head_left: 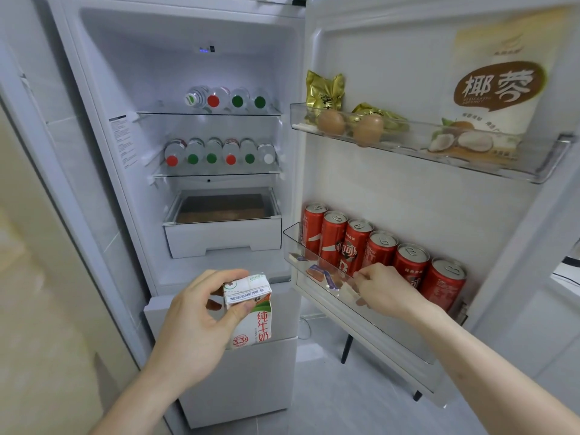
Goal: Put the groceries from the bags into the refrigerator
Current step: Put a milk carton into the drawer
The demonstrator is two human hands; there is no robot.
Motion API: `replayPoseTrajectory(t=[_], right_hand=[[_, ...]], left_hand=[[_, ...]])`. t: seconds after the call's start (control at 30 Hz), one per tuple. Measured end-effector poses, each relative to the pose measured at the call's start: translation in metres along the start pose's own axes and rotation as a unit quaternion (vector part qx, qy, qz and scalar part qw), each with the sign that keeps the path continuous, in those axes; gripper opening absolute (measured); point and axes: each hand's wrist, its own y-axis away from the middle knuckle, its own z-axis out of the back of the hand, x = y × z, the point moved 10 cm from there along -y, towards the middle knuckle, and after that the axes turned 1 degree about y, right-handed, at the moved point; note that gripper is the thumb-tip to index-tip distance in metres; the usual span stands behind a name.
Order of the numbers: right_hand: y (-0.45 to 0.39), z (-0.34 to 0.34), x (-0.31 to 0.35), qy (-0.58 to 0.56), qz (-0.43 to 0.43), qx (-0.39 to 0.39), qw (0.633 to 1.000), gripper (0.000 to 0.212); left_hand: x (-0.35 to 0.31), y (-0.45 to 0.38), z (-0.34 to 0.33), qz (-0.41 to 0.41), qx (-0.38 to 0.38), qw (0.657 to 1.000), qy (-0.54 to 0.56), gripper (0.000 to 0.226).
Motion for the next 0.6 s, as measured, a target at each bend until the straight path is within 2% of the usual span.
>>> replayPoseTrajectory(t=[0.1, 0.3, 0.4, 0.5, 0.6], right_hand=[[0.001, -0.002, -0.001, -0.013, -0.003, -0.008, 1.0, 0.044], [0.012, -0.002, 0.009, 0.034, 0.021, -0.036, 0.999, 0.05], [0.023, 0.005, 0.017, 0.05, 0.049, -0.082, 0.994, 0.046], [0.038, 0.016, 0.032, 0.047, 0.094, -0.159, 0.982, 0.021], [0.057, 0.014, 0.055, 0.034, 0.166, -0.215, 0.962, 0.026]], left_hand=[[0.002, 0.002, 0.002, 0.0, 0.0, 1.0, 0.004, 0.033], [0.007, 0.003, 0.01, 0.002, -0.007, 1.0, -0.001, 0.033], [0.011, 0.003, 0.016, 0.003, -0.012, 1.0, -0.004, 0.033], [0.014, 0.0, 0.022, 0.002, -0.015, 1.0, -0.005, 0.033], [0.016, -0.008, 0.026, 0.001, -0.016, 1.0, -0.001, 0.034]])
